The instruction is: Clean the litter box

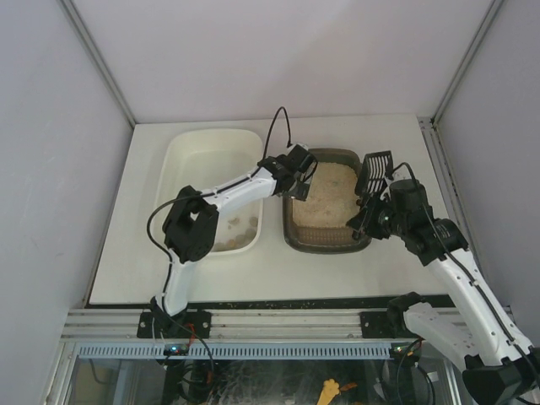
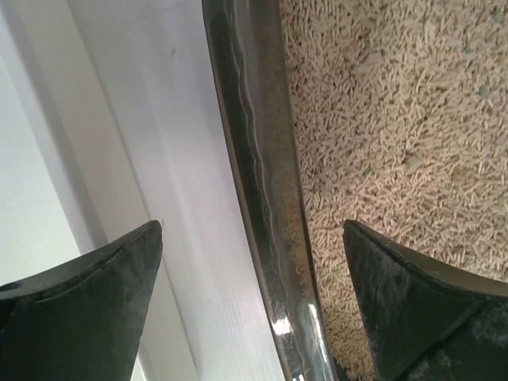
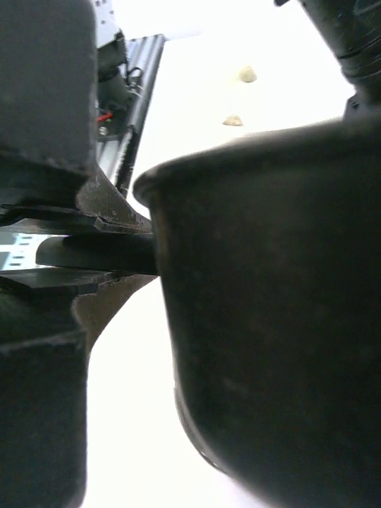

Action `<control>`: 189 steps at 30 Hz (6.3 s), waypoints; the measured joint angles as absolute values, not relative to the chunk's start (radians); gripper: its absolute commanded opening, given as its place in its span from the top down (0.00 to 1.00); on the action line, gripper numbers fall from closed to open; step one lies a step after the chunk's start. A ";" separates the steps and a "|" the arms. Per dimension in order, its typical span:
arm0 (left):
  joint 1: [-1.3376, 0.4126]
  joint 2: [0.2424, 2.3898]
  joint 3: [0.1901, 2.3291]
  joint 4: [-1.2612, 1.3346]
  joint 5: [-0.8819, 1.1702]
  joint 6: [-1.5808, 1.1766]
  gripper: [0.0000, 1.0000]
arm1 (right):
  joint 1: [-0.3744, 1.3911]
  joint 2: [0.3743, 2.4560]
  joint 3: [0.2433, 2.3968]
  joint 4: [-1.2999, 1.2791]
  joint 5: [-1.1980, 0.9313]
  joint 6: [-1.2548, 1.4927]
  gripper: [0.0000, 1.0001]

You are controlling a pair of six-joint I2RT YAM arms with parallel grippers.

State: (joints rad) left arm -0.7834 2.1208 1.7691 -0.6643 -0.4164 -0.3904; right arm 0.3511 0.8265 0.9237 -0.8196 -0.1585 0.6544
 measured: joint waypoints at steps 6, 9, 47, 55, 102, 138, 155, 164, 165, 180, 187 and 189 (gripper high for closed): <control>-0.783 2.050 1.653 -0.627 -0.347 -0.429 0.06 | 0.356 0.800 0.923 -0.900 -0.219 0.703 1.00; -0.783 2.033 1.621 -0.618 -0.309 -0.472 0.10 | 0.368 0.754 0.923 -0.904 -0.220 0.743 1.00; -0.705 2.011 1.561 -0.566 -0.153 -0.696 0.95 | 0.392 0.638 0.804 -0.900 -0.214 0.841 1.00; -0.675 1.995 1.526 -0.564 -0.086 -0.778 1.00 | 0.381 0.629 0.769 -0.882 -0.220 0.841 1.00; -0.792 1.951 1.593 -0.921 -0.147 -1.357 1.00 | 0.389 0.707 0.629 -0.191 -0.601 1.497 1.00; -0.857 1.905 1.790 -0.765 -0.267 -1.434 0.24 | 0.358 0.080 0.383 -0.381 -0.337 1.920 1.00; -0.219 1.306 1.420 -0.495 -0.196 -0.929 0.24 | 0.829 0.900 0.372 0.152 -0.057 2.064 1.00; -0.073 1.288 1.309 -0.518 -0.047 -0.875 0.26 | 0.912 1.108 0.331 0.501 0.247 2.086 1.00; -0.058 1.288 1.297 -0.519 -0.033 -0.871 0.27 | 0.925 1.113 0.331 0.515 0.295 2.087 1.00; 0.060 1.270 1.221 -0.535 0.038 -0.872 0.28 | 0.949 1.066 0.339 0.353 0.584 2.091 1.00; 0.064 1.258 1.200 -0.533 0.032 -0.880 0.29 | 0.830 1.071 0.358 0.318 0.500 2.091 1.00; 0.065 1.258 1.197 -0.533 0.030 -0.880 0.30 | 0.817 1.116 0.358 0.345 0.466 2.091 1.00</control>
